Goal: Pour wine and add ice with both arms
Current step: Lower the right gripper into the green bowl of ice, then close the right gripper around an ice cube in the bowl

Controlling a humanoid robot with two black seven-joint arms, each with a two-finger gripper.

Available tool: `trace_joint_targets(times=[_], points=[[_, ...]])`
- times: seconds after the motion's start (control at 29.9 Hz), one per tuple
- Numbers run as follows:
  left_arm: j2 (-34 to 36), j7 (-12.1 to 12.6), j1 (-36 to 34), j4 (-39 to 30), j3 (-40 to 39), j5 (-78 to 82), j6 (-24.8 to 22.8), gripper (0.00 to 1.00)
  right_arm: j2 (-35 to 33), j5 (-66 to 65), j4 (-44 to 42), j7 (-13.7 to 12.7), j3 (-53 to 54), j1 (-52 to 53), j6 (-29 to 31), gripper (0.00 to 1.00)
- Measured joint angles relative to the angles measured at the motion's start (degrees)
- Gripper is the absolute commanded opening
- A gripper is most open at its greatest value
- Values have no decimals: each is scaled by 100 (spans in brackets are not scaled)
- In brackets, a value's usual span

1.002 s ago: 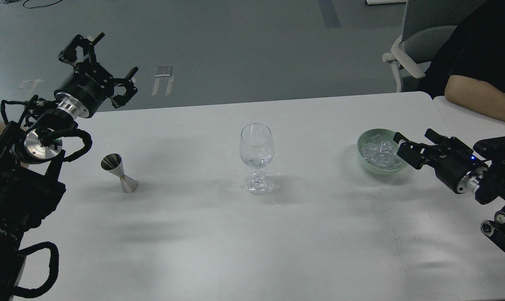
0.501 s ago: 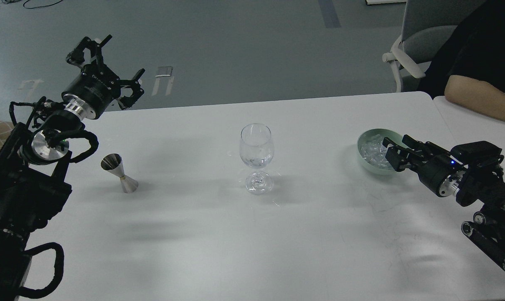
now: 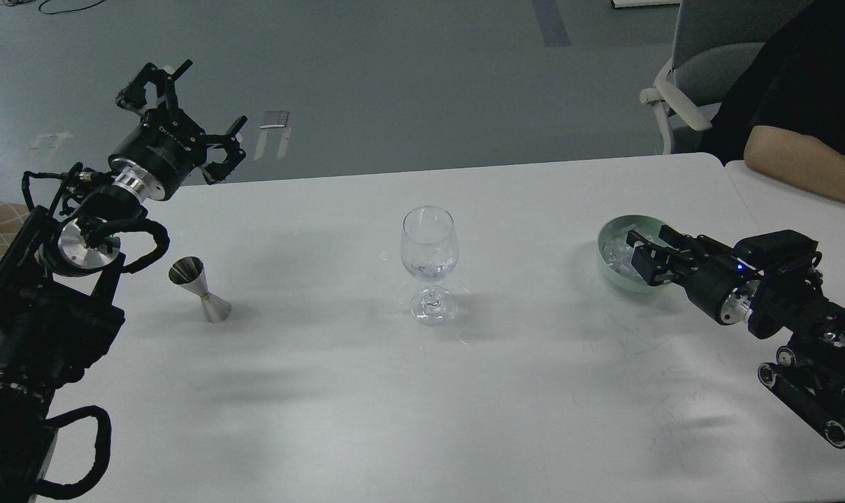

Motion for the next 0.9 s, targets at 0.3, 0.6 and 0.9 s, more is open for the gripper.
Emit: trace_joint_targets(times=[0.3, 0.6, 0.9], points=[[13, 0, 0, 0, 0, -4, 0, 98, 65, -6, -138, -7, -167, 121, 19, 55], [26, 0, -8, 0, 0, -12, 0, 98, 60, -6, -139, -9, -179, 131, 174, 55], [19, 0, -18, 0, 1, -18, 0, 98, 50, -6, -142, -19, -176, 157, 178, 55]])
